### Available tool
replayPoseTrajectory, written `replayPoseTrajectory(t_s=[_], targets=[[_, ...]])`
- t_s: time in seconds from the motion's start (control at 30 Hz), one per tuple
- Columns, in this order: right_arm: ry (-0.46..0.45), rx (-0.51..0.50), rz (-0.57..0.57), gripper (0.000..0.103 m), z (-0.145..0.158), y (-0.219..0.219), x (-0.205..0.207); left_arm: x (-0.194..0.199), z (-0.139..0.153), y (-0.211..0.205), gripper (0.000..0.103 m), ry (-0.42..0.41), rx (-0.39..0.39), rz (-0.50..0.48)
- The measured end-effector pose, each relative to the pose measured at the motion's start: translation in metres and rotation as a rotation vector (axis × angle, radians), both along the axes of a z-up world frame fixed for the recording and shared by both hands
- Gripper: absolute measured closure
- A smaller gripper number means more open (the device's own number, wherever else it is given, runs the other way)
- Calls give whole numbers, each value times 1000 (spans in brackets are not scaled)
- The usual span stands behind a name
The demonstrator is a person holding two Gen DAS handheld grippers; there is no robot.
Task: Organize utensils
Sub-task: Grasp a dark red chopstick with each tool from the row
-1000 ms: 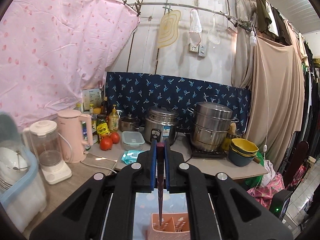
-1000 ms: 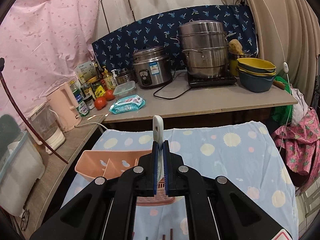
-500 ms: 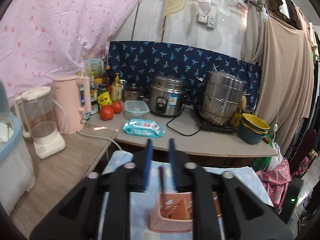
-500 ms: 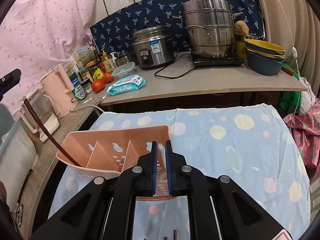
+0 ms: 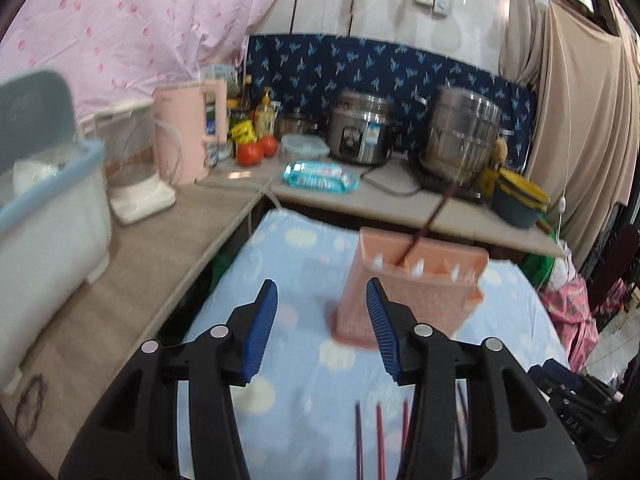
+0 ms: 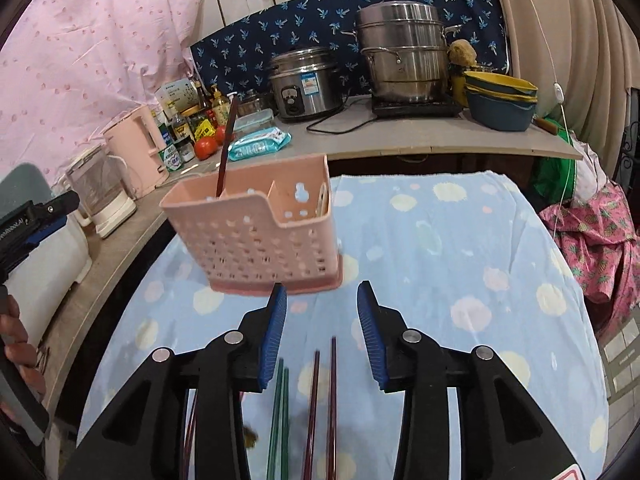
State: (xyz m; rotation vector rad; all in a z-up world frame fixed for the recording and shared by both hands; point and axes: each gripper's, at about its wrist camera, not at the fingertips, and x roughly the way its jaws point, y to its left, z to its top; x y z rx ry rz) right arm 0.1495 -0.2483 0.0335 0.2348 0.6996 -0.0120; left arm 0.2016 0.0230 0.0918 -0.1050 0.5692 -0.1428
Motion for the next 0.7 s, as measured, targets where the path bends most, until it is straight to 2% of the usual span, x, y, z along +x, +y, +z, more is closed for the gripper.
replayPoseTrajectory(t_s=[0.2,0.37,0.7], targets=[[99,-28,11,67,-37,10,-60,-52,-52,6,59,126,26,-9],[173,-12,8,67,-67,13,-99,-85,-88,10,59,217,31,-6],[217,4,20,67,-93,26,-130,-133,-124,0,59,312,41,-60]])
